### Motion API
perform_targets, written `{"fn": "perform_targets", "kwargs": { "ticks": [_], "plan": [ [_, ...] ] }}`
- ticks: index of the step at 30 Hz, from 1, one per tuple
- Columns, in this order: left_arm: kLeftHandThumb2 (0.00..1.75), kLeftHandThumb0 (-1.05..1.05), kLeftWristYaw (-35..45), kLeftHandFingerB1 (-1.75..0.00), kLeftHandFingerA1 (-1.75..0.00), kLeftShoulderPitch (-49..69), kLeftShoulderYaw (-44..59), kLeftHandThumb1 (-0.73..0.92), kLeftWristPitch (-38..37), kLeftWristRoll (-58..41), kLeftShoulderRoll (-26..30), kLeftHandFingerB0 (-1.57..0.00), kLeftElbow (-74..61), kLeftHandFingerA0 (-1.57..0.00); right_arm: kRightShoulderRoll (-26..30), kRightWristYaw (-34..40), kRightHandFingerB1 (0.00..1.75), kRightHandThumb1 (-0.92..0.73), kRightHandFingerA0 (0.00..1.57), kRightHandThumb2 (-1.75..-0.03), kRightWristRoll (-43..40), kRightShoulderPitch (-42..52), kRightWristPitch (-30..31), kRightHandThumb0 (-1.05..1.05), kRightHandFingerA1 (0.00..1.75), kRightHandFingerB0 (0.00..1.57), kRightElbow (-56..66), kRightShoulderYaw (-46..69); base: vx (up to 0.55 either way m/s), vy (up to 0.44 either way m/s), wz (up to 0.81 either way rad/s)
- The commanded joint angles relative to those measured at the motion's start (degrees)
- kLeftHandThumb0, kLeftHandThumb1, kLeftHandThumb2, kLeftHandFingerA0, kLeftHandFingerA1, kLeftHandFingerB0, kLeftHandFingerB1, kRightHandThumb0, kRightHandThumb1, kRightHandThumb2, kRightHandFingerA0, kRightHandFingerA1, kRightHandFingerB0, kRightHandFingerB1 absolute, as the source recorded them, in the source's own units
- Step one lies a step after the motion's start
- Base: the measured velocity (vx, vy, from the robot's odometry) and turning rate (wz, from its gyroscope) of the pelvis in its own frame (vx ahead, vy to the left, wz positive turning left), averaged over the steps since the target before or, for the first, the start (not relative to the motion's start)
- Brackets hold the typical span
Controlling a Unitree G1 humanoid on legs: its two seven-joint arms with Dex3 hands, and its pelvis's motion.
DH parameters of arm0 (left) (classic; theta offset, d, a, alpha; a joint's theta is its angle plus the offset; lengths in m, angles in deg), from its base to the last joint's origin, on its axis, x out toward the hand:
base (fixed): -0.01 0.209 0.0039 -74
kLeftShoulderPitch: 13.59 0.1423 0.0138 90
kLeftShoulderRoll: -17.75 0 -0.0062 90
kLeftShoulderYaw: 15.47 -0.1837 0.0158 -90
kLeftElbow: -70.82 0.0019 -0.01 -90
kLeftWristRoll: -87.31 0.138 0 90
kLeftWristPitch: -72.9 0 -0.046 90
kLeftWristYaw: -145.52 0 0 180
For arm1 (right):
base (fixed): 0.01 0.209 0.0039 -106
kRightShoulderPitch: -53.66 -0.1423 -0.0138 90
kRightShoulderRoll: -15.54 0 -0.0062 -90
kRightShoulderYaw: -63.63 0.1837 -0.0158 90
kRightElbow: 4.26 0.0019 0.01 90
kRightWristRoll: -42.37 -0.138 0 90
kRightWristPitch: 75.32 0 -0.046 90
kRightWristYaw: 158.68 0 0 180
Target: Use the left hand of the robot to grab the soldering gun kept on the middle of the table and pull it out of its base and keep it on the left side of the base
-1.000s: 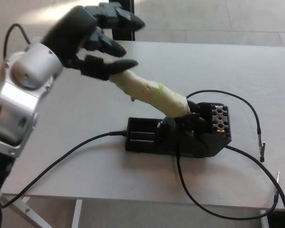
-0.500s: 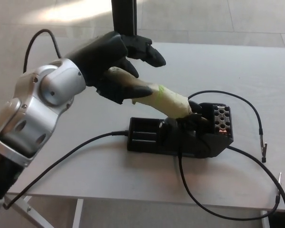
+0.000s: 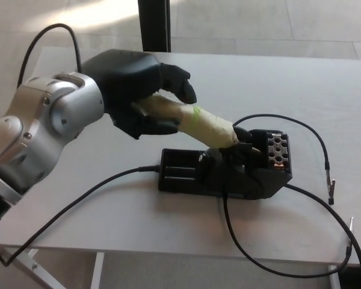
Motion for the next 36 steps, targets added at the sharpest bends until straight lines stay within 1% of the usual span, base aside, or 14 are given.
{"fn": "perform_targets", "kwargs": {
  "ticks": [1, 4, 5, 12, 13, 19, 20, 22, 23, 29, 30, 31, 32, 36],
  "plan": [
    [0.93, -0.63, 8.3, -0.52, -0.66, -0.6, -2.5, 0.53, -2.6, 6.8, 2.5, -0.29, 0.9, -0.52, 2.1, -0.9, 1.41, -0.44, 0.68, -0.92, -0.3, 0.0, -0.7, -1.05, 1.37, 0.2, 0.0, -0.3, 0.0, 0.0, 0.0],
    [0.91, -0.61, 8.8, -0.51, -0.65, 0.3, -1.4, 0.52, -1.0, 6.7, 2.0, -0.3, -0.3, -0.62, 2.3, -0.4, 1.4, -0.42, 0.69, -0.95, 0.0, -0.4, -0.7, -1.05, 1.38, 0.18, -0.1, -0.7, 0.0, 0.0, 0.0],
    [0.6, -0.6, 8.8, -0.4, -0.58, 0.7, -0.9, 0.67, -1.1, 6.5, 1.8, -0.39, -0.5, -0.73, 2.3, -0.6, 1.41, -0.44, 0.69, -0.93, -0.2, -0.3, -1.0, -1.05, 1.38, 0.18, -0.1, -0.6, 0.0, 0.0, 0.0],
    [0.61, -0.57, 8.7, -0.41, -0.64, 2.6, 1.2, 0.69, -2.0, 6.2, 0.1, -0.4, -0.9, -0.76, 1.9, 2.0, 1.45, -0.4, 0.75, -1.02, -0.9, -0.7, -0.9, -1.05, 1.39, 0.22, -0.1, 0.2, 0.0, 0.0, 0.0],
    [0.61, -0.58, 8.3, -0.42, -0.64, 2.9, 1.6, 0.7, -2.4, 6.1, -0.1, -0.4, -1.0, -0.76, 1.9, 2.6, 1.11, -0.38, 0.89, -1.25, -0.9, -0.8, -0.9, -1.05, 1.26, 0.36, -0.1, 0.4, 0.0, 0.0, 0.0],
    [0.62, -0.61, 8.1, -0.44, -0.69, 4.3, 3.6, 0.75, -3.8, 6.6, -1.5, -0.38, -1.4, -0.75, 1.5, 3.1, 1.12, -0.37, 0.91, -1.24, -1.1, -0.7, -1.7, -1.05, 1.26, 0.37, 0.1, 0.9, 0.0, 0.0, 0.0],
    [0.97, -0.65, 8.2, -0.56, -0.74, 4.5, 3.8, 0.6, -4.0, 6.7, -1.6, -0.34, -1.4, -0.69, 1.6, 3.3, 1.51, -0.41, 0.86, -1.07, -1.0, -0.7, -1.6, -1.05, 1.34, 0.23, 0.1, 0.8, 0.0, 0.0, 0.0],
    [0.97, -0.65, 8.5, -0.55, -0.72, 4.8, 4.1, 0.61, -3.8, 6.9, -2.2, -0.33, -1.4, -0.68, 1.6, 3.4, 1.52, -0.41, 0.87, -1.07, -1.0, -0.7, -1.6, -1.05, 1.34, 0.24, 0.1, 0.7, 0.0, 0.0, 0.0],
    [0.63, -0.63, 7.4, -0.44, -0.66, 5.4, 4.7, 0.78, -5.0, 6.6, -2.5, -0.39, -0.7, -0.75, 1.6, 3.6, 1.46, -0.44, 0.86, -1.01, -0.8, -0.8, -1.8, -1.05, 1.34, 0.27, -0.1, 0.5, 0.0, 0.0, 0.0],
    [0.64, -0.59, 6.9, -0.42, -0.95, 8.9, 7.3, 0.83, -3.0, 6.0, -5.0, -0.28, -1.7, -1.2, 1.6, 3.1, 1.47, -0.42, 0.98, -1.05, -1.2, -0.8, -2.1, -1.05, 1.22, 0.32, -0.3, 0.8, 0.0, 0.0, 0.0],
    [0.96, -0.48, 0.8, -0.56, -1.24, 11.9, 10.0, 0.59, -5.8, 4.0, -7.7, -0.3, -1.0, -1.26, 1.6, 2.7, 1.43, -0.42, 1.09, -1.03, -1.8, -0.9, -1.7, -1.05, 1.15, 0.46, -0.3, 1.3, 0.0, 0.0, 0.0],
    [0.97, -0.44, -1.2, -0.58, -1.29, 13.3, 11.6, 0.61, -6.0, 3.2, -9.3, -0.34, -1.0, -1.2, 1.5, 2.9, 1.26, -0.33, 1.17, -1.23, -1.8, -0.9, -1.7, -1.05, 1.12, 0.61, -0.3, 1.3, 0.0, 0.0, 0.0],
    [0.65, -0.27, -2.8, -0.48, -0.92, 14.3, 13.0, 0.85, -7.4, 2.5, -10.6, -0.41, -0.7, -0.68, 1.6, 2.7, 1.42, -0.39, 1.19, -1.09, -1.8, -0.8, -1.7, -1.05, 1.09, 0.56, 0.0, 1.3, 0.0, 0.0, 0.0],
    [0.72, -0.1, -2.5, -0.57, -1.22, 17.0, 17.3, 0.77, -5.1, 0.1, -15.1, -0.74, -1.3, -0.97, 1.7, 2.4, 1.22, -0.36, 1.23, -1.26, -2.0, -0.7, -1.4, -1.05, 1.09, 0.59, 0.4, 1.3, 0.0, 0.0, 0.0]
  ]
}}
